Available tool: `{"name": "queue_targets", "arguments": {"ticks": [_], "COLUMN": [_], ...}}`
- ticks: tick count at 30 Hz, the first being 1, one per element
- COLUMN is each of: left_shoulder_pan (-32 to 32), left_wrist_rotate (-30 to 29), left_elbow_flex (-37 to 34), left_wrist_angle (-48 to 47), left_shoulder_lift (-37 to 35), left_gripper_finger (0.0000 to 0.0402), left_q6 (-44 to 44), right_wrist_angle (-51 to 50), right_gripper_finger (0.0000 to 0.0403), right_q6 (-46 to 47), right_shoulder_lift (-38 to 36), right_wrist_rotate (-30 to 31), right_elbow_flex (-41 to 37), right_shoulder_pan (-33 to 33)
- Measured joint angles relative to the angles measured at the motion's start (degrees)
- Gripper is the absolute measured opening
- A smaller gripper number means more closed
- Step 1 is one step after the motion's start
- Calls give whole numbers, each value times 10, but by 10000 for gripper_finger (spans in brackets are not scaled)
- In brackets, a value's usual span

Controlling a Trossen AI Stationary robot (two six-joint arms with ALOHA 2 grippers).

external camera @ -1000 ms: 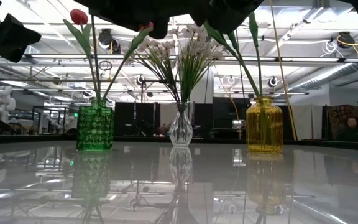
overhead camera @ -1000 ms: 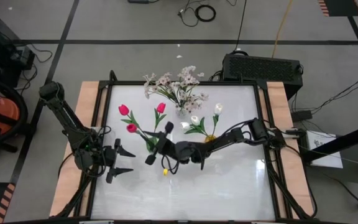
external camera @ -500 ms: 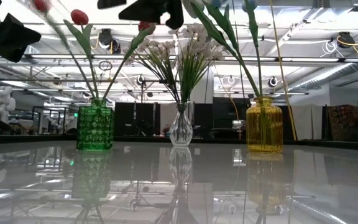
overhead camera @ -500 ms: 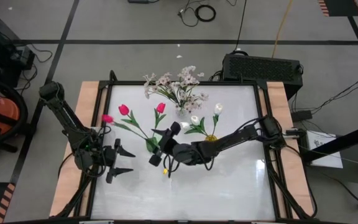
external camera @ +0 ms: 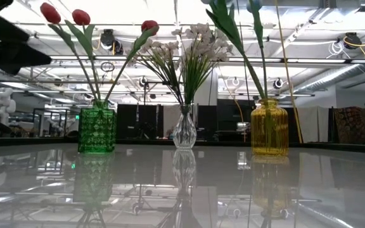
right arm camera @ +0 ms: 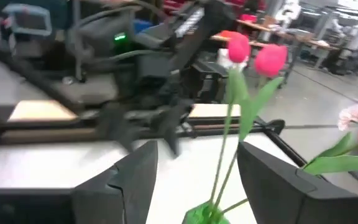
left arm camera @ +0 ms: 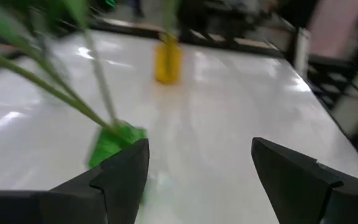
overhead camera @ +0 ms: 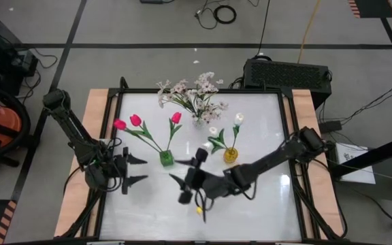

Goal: Sort flowers into vase by color
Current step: Return to Home Position

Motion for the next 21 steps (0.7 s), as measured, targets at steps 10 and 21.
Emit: {"name": "queue_targets", "arguments": {"ticks": [10, 21], "left_shoulder_pan": [26, 118], "left_wrist_rotate": [-185, -153], "left_elbow_flex": [0, 0], "left_wrist_angle": [3, 11], "left_shoulder_lift": [-21, -21], "left_gripper_finger": [200, 114], "left_q6": [61, 30], "right_wrist_angle": [-110, -215], "right_gripper_finger": [186, 148], "right_q6": [-3, 15], "right_shoulder_lift": [-64, -148], "right_wrist_rotate": [5, 75], "right_elbow_flex": [0, 0], "right_shoulder_pan": [62, 133]}}
